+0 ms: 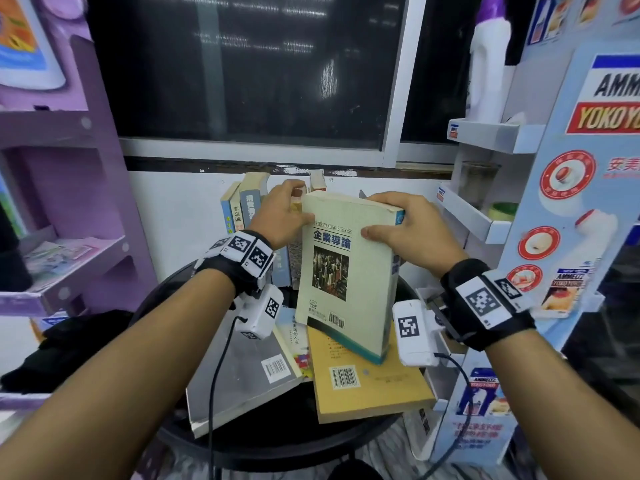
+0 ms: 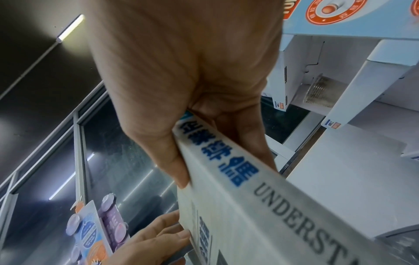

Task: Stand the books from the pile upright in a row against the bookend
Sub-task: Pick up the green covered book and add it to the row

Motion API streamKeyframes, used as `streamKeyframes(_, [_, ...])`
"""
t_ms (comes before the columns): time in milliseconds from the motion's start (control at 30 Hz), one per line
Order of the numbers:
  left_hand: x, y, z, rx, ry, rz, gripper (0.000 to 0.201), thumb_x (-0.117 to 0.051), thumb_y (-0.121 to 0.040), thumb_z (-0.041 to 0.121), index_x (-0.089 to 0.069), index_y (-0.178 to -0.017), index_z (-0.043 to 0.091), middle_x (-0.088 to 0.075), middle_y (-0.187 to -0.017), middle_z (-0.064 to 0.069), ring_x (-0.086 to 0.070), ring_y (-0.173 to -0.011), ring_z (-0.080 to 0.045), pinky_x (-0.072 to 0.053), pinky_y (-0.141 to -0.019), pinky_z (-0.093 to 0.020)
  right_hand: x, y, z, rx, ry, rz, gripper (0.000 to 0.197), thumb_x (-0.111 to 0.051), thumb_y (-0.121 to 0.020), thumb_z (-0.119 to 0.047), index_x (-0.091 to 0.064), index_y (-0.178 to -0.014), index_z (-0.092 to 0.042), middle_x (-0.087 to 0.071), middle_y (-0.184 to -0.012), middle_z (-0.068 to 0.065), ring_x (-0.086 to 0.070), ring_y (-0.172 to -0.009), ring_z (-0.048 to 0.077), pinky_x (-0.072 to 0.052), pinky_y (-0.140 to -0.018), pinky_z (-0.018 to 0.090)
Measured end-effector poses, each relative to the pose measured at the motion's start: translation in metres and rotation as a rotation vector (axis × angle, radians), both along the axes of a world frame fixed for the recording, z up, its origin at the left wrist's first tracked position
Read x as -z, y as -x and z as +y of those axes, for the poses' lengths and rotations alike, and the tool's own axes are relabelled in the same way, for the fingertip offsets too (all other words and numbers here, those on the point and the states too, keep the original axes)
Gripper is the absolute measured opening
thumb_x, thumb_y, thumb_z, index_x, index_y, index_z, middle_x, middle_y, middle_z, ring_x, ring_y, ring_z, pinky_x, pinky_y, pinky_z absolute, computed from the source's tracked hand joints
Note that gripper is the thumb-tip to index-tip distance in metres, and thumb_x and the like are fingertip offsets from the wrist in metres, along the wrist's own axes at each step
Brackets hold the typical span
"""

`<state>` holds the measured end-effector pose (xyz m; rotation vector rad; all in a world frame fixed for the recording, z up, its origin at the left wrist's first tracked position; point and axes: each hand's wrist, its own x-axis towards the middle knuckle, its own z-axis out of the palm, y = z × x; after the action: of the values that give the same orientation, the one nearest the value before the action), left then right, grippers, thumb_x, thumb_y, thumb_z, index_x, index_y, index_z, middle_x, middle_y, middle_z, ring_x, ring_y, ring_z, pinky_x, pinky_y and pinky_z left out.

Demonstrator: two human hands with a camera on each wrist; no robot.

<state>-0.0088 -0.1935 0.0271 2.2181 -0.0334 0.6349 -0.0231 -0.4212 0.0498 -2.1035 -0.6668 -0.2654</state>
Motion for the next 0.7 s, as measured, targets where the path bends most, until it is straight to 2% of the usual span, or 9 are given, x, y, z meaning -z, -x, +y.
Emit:
streamKeyframes(100, [-0.001,-0.01,0.004,-0.067,-0.033,-0.034,0.056,-0.064,-0.088,0.018,-0.042,-0.139,0.013,-0.044,-0.141,-0.006,-0.043,-0.13,-0.02,-0.036,-0.109,-0.035,-0.005,-0.002,-0.001,0.026,0.001,-0.015,0.043,-0.074,-0.083,-0.019,-0.061,-0.124,-0.02,-0.066,-0.114,-0.002,-0.065,-0.098,0.015,-0.058,-0.072,0.027])
streamKeyframes(200, [-0.003,-0.019,0.007,-0.096,-0.077,-0.046,0.054,-0.063,-0.088,0.023,-0.045,-0.138,0.016,-0.045,-0.141,-0.006,-0.042,-0.13,-0.021,-0.035,-0.109,-0.037,-0.011,-0.005,-0.003,0.066,0.016,-0.029,0.042,-0.075,-0.083,-0.019,-0.061,-0.123,-0.021,-0.065,-0.11,-0.002,-0.064,-0.096,0.015,-0.054,-0.067,0.022])
streamKeyframes(333, [-0.006,-0.031,0.009,-0.108,-0.169,-0.019,0.054,-0.061,-0.09,0.028,-0.044,-0.14,0.017,-0.043,-0.144,-0.008,-0.039,-0.132,-0.023,-0.031,-0.109,-0.037,-0.017,-0.01,-0.005,0.105,0.022,-0.027,0.042,-0.074,-0.083,-0.019,-0.06,-0.122,-0.022,-0.065,-0.111,0.0,-0.065,-0.096,0.017,-0.059,-0.075,0.034])
streamKeyframes(400, [-0.006,-0.039,0.009,-0.097,-0.186,0.022,0.055,-0.06,-0.091,0.031,-0.042,-0.142,0.017,-0.04,-0.146,-0.008,-0.036,-0.134,-0.024,-0.029,-0.11,-0.037,-0.019,-0.015,-0.004,0.131,0.021,-0.038,0.04,-0.074,-0.083,-0.018,-0.061,-0.12,-0.022,-0.066,-0.111,0.0,-0.065,-0.095,0.017,-0.059,-0.075,0.035])
streamKeyframes(500, [-0.003,-0.053,0.011,-0.101,-0.24,0.077,0.058,-0.057,-0.091,0.04,-0.04,-0.143,0.022,-0.038,-0.149,-0.006,-0.036,-0.136,-0.024,-0.028,-0.113,-0.045,-0.021,-0.024,0.001,0.158,0.025,-0.04,0.041,-0.073,-0.083,-0.019,-0.059,-0.122,-0.022,-0.066,-0.115,0.003,-0.066,-0.097,0.02,-0.06,-0.076,0.037])
streamKeyframes(600, [-0.001,-0.065,0.011,-0.114,-0.265,0.099,0.058,-0.054,-0.091,0.046,-0.039,-0.143,0.027,-0.038,-0.149,-0.004,-0.037,-0.135,-0.024,-0.029,-0.112,-0.05,-0.022,-0.034,0.008,0.183,0.033,-0.042,0.041,-0.072,-0.085,-0.02,-0.057,-0.124,-0.023,-0.065,-0.119,0.004,-0.065,-0.098,0.02,-0.059,-0.073,0.032])
streamKeyframes(700, [-0.001,-0.074,0.011,-0.096,-0.279,0.107,0.057,-0.054,-0.091,0.047,-0.039,-0.143,0.029,-0.037,-0.15,-0.003,-0.037,-0.135,-0.025,-0.031,-0.111,-0.05,-0.023,-0.046,0.016,0.212,0.05,-0.066,0.039,-0.07,-0.087,-0.02,-0.057,-0.124,-0.023,-0.065,-0.12,0.004,-0.063,-0.097,0.019,-0.05,-0.06,0.02])
